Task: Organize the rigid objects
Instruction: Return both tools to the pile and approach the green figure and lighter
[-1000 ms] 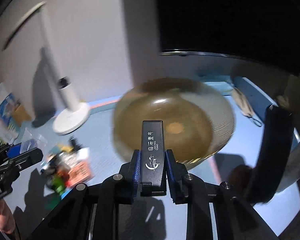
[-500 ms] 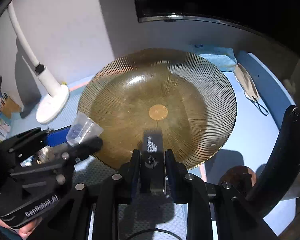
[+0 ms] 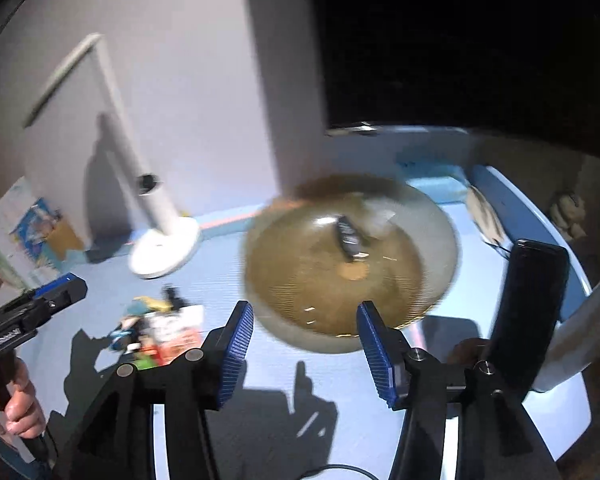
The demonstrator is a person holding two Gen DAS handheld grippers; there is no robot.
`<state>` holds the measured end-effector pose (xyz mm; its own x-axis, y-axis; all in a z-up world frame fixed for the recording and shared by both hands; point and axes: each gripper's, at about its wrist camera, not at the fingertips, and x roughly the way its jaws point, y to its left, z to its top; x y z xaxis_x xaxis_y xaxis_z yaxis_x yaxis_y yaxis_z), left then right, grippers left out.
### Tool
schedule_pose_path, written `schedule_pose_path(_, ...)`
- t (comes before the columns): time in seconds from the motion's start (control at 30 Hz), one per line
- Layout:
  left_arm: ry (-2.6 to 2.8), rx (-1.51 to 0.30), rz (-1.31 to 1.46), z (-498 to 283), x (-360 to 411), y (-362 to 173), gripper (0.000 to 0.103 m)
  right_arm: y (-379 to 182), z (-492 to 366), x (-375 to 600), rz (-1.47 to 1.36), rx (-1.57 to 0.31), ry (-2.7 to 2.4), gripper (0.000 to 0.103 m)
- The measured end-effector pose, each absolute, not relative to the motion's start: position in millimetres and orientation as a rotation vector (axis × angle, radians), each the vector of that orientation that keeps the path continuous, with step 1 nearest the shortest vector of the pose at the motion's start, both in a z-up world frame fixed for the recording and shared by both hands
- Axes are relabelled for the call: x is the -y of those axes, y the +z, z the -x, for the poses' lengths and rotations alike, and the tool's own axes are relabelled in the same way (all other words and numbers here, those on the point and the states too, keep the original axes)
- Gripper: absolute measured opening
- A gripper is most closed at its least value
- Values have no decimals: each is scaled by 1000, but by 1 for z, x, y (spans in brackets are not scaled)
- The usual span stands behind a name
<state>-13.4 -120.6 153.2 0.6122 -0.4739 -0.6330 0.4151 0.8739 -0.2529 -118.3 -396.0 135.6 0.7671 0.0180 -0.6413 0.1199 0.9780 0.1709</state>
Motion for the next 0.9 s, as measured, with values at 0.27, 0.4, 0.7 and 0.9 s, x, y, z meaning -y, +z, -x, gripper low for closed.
schedule_pose_path(0.27, -314, -773, 86, 33, 37, 98, 70, 104, 121, 316, -172, -707, 39, 61)
schedule_pose_path(0.4, -205, -836, 7, 26, 24, 42, 70, 36, 100, 301, -188, -766, 36, 63)
schedule_pose_path(0.7, -223, -884, -32, 18, 28, 7, 70, -8, 81, 308, -249, -827, 8, 66)
schedule_pose_path(0.9, -251, -887, 23, 22, 22, 9, 70, -5, 88, 310, -280, -811, 43, 66)
